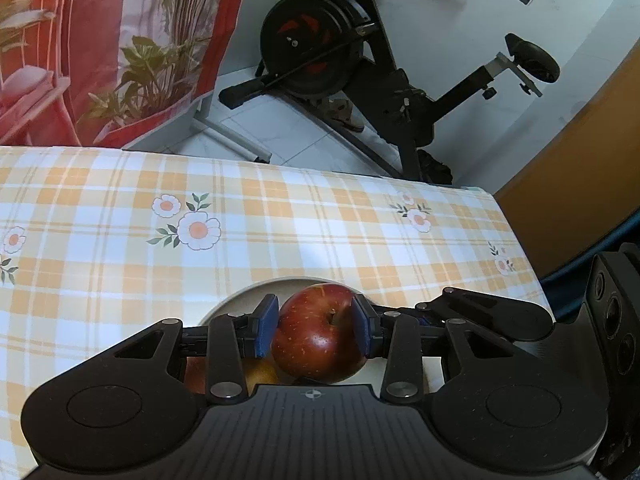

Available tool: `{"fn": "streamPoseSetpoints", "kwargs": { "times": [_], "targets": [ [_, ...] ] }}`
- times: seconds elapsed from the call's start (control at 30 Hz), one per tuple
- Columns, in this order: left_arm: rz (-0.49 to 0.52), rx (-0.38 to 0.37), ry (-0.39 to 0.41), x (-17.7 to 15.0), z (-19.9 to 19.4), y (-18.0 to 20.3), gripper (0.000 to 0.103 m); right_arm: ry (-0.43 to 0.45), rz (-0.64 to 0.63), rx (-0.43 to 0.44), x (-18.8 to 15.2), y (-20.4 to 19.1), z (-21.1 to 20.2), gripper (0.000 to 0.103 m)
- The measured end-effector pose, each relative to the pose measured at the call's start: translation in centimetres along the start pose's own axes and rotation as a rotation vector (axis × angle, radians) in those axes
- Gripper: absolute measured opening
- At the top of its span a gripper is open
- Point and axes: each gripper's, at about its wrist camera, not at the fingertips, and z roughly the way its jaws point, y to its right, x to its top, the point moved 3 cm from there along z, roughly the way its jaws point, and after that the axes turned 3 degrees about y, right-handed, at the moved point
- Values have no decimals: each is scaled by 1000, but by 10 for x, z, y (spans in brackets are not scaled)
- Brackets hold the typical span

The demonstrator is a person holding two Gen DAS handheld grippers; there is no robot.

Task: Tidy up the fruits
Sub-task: 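Lift the red apple with both tools and lower it onto the plate, then open the right tool and release the red apple beside the brown apple, then withdraw both tools from the plate back toward the fruit pile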

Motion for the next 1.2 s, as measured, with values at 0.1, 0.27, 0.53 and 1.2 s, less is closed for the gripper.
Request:
{"fn": "streamPoseSetpoints", "kwargs": {
  "times": [0.1, 0.27, 0.53, 1.2],
  "targets": [
    [-10, 0, -2, 1, 6, -5, 41, -8, -10, -4, 2, 1, 8, 64],
    [-25, -4, -11, 1, 13, -12, 41, -24, -37, -22, 2, 1, 18, 64],
    [-31, 0, 6, 1, 15, -14, 45, -22, -36, -21, 2, 3, 21, 65],
    [28, 187, 139, -10, -42, 12, 44, 104, 27, -118, -22, -1, -85, 65]
  ]
}}
